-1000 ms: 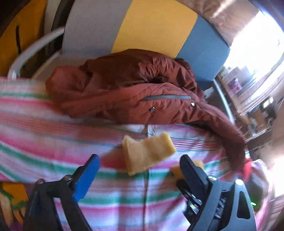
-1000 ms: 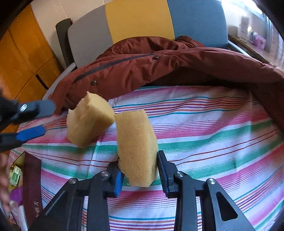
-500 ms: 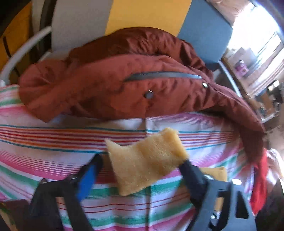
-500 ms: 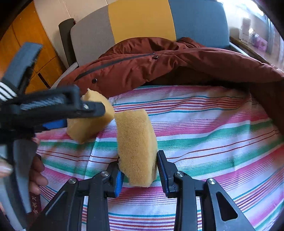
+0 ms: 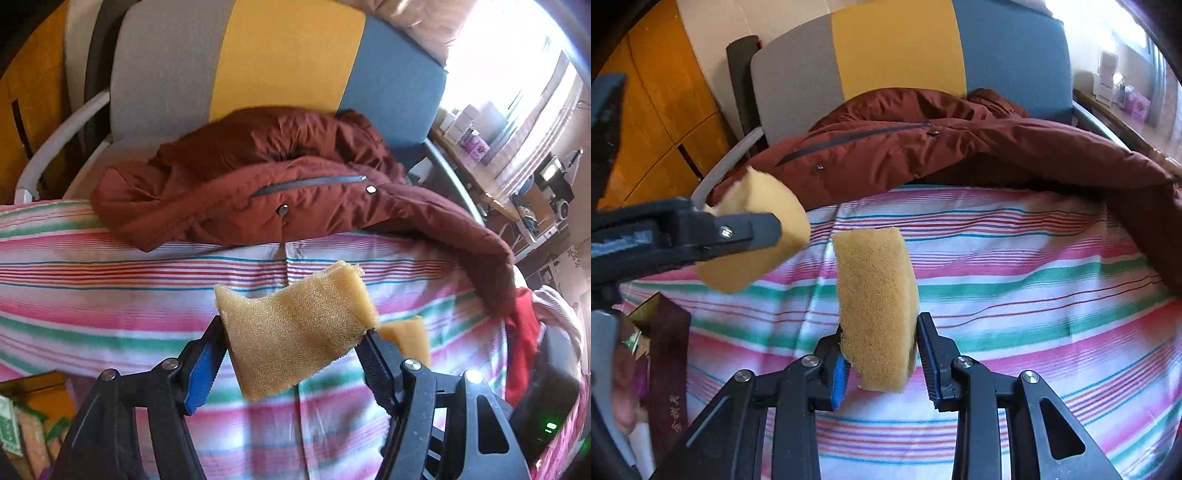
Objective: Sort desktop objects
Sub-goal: 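Grasp a yellow sponge with the right gripper while the left gripper grasps the other, then carry both yellow sponges over the gold box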
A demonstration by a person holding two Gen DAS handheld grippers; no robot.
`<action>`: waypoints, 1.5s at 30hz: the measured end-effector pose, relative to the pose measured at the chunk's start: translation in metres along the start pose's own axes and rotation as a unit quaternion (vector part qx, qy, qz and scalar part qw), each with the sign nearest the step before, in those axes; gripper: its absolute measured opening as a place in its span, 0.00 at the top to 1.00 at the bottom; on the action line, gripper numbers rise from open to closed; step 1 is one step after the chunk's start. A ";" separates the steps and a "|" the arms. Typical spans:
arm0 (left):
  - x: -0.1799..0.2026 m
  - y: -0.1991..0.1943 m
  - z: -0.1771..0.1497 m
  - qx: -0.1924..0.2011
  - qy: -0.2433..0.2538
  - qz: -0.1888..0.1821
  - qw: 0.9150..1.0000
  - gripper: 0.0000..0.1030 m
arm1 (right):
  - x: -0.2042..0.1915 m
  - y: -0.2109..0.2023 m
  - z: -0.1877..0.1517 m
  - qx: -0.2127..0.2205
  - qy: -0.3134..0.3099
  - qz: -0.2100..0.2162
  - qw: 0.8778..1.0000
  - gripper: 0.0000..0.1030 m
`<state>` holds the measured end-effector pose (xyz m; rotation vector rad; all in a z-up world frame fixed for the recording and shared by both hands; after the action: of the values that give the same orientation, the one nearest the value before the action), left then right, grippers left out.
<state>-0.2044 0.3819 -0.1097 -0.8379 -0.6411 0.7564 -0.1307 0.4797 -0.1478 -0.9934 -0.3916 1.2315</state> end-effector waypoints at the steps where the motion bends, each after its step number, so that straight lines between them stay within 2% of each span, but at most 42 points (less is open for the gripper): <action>1: 0.002 -0.008 0.000 0.007 0.003 0.002 1.000 0.32 | -0.003 -0.003 -0.002 0.001 -0.003 0.000 1.000 0.67; 7: 0.012 -0.063 0.001 0.057 0.035 0.020 0.998 0.32 | -0.022 -0.024 -0.012 0.002 -0.016 0.006 1.000 0.67; 13: 0.011 -0.123 -0.009 0.109 0.059 0.040 0.991 0.32 | -0.044 -0.047 -0.024 0.007 -0.021 0.021 1.000 0.67; 24: -0.021 -0.213 -0.042 0.179 0.064 0.079 0.979 0.32 | -0.103 -0.081 -0.053 0.014 -0.044 0.058 0.997 0.67; 35: -0.062 -0.262 -0.085 0.214 0.052 0.121 0.968 0.32 | -0.170 -0.096 -0.085 0.009 -0.076 0.105 0.992 0.67; 45: -0.112 -0.269 -0.136 0.205 0.004 0.154 0.967 0.32 | -0.222 -0.098 -0.117 -0.006 -0.111 0.133 0.985 0.67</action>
<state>-0.0783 0.1167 0.0214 -0.5611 -0.3298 1.1227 -0.0606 0.2286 -0.0780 -0.9439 -0.4497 1.5914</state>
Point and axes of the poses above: each gripper's, at about its wrist camera, not at the fingertips, and y roughly the way its jaws point, x to its right, z to its top, the point moved 6 cm from there along y, roughly the way its jaws point, and after that the axes turned 7 degrees about y, right-handed, at the moved point
